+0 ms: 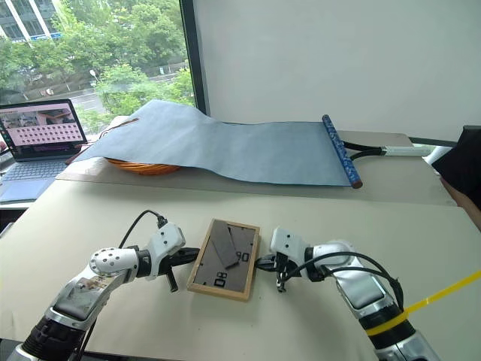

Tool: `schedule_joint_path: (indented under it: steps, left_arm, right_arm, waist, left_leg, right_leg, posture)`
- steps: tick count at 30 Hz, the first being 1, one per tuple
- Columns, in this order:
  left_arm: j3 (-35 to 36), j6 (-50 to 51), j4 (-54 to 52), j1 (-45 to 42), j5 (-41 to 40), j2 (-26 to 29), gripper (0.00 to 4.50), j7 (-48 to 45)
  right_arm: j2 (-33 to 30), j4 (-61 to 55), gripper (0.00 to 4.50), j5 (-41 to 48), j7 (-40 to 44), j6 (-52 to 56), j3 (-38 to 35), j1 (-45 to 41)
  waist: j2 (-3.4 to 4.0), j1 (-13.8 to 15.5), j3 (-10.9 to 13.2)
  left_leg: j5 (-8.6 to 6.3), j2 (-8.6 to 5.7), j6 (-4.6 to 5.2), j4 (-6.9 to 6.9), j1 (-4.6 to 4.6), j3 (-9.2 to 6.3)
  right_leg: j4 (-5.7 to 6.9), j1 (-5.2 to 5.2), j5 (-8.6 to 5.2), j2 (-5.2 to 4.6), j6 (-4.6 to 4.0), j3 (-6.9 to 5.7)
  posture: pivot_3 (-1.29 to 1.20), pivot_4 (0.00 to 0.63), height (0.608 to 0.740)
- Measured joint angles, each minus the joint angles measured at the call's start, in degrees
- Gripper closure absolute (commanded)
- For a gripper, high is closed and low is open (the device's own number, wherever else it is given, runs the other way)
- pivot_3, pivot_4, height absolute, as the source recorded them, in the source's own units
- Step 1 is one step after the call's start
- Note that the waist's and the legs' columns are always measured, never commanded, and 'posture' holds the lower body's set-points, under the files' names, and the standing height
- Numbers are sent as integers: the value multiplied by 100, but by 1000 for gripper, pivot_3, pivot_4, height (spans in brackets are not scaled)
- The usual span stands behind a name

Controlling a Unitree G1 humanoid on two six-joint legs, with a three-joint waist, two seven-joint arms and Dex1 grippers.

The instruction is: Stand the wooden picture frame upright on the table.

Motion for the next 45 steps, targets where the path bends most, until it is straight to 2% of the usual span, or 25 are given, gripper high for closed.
schedule_joint_path:
  steps: [5, 11, 15, 17, 18, 21, 24, 27, 28, 29, 30, 31, 33, 39, 45]
  left_arm:
    - [28, 122, -302, 234, -82, 214, 4500, -191]
    - [296, 317, -637, 724, -479, 722, 4500, -554]
    - [445, 414, -579, 707, -626, 786, 4500, -594]
    - [879, 1071, -346, 616, -1124, 584, 4500, -470]
    - [1325, 1608, -114, 517, -1453, 433, 4500, -258]
    - [2543, 3330, 128, 84, -2242, 255, 3801, 438]
    - [3538, 5376, 369, -499, -3549, 343, 2691, 289]
    - [3595, 6303, 611, -484, -4441, 572, 1509, 300]
    - [3451, 6412, 713, -384, -4704, 719, 1037, 337]
    - [3282, 6454, 775, -302, -4919, 845, 810, 370]
    - [2948, 6482, 913, -228, -5332, 1013, 349, 507]
    - [2784, 6489, 937, -199, -5505, 1035, 70, 628]
    - [2432, 6477, 944, -150, -5912, 866, 17, 1038]
    - [2180, 6419, 930, -227, -6862, 76, 17, 2308]
    - [2015, 6435, 1155, -393, -7480, -637, 17, 3322]
  right_arm:
    - [-88, -456, 4448, 47, -135, 392, -5, 226]
    - [-186, -133, 4448, 29, -222, 313, -71, 51]
    - [-336, -74, 4448, 38, -215, 310, -156, 27]
    - [-443, -78, 4448, 66, -148, 310, -195, 41]
    - [-539, -79, 4448, 112, -105, 309, -263, 67]
    - [-821, -79, 4500, 278, 50, 309, -561, 133]
    - [-912, -80, 4500, 413, 182, 276, -728, 129]
    - [-919, -79, 4500, 490, 329, 232, -729, 147]
    - [-919, -79, 4500, 491, 360, 212, -728, 161]
    - [-921, -77, 4500, 490, 370, 193, -726, 176]
    - [-912, -68, 4500, 489, 373, 167, -700, 182]
    - [-878, -65, 4500, 489, 371, 153, -687, 182]
    - [-778, -64, 4500, 484, 359, 137, -594, 191]
    - [-504, -71, 4500, 471, 322, 100, -329, 301]
    - [-306, -104, 4500, 402, 207, 99, -161, 314]
  waist:
    - [1, -26, -6]
    - [3, -109, -12]
    - [4, -149, -14]
    - [5, -164, -14]
    - [0, -162, -10]
    - [-17, -158, 0]
    - [-18, -161, 0]
    - [-15, -171, -1]
    - [-16, -183, -1]
    - [-16, -198, -1]
    - [-16, -201, -1]
    - [-15, -200, -1]
    - [-16, -195, -1]
    - [-10, -79, -6]
    - [0, -65, -22]
  left_leg:
    - [0, 0, 0, 3, 7, 1]
    - [0, 1, 0, 3, 11, 1]
    - [0, 1, 0, 1, 14, 0]
    - [2, 1, 4, 0, 14, 0]
    - [6, 1, 9, 1, 13, -2]
    - [7, 1, 11, 8, 6, -5]
    - [7, 0, 11, 7, 5, -6]
    - [7, 0, 11, -5, 6, -8]
    - [7, 0, 11, -6, 6, -11]
    - [7, 0, 11, -7, 6, -11]
    - [7, 0, 11, -7, 6, -11]
    - [7, 0, 11, -6, 6, -11]
    - [7, 0, 10, -2, 6, -11]
    - [7, -10, 10, 8, 7, -11]
    - [7, -15, 10, 16, 9, -15]
  right_leg:
    - [0, 3, -1, 0, 0, 1]
    - [0, 5, -1, 0, 0, 2]
    - [0, 4, -2, 0, -1, 2]
    - [10, 0, -5, 0, 4, 2]
    - [18, -4, -11, 1, 13, 0]
    - [19, -3, -23, 1, 36, -3]
    - [18, -2, -24, 0, 37, -5]
    - [18, -7, -24, 0, 33, -5]
    - [18, -8, -22, 0, 27, -8]
    - [18, -8, -15, 0, 14, -8]
    - [19, -8, -4, 0, -5, -7]
    - [18, -6, -4, 0, -6, -8]
    - [18, -4, -4, 0, -5, -9]
    - [13, 3, -2, -12, -1, -9]
    - [12, 13, 1, -16, 3, -9]
  posture:
    - [0, 150, 694]
    - [0, 150, 694]
    - [0, 150, 694]
    - [0, 150, 694]
    - [0, 150, 694]
    - [0, 150, 694]
    - [0, 150, 694]
    - [0, 150, 694]
    - [0, 150, 694]
    - [0, 150, 694]
    - [0, 150, 694]
    - [0, 150, 694]
    - [0, 150, 694]
    - [0, 150, 694]
    - [0, 150, 694]
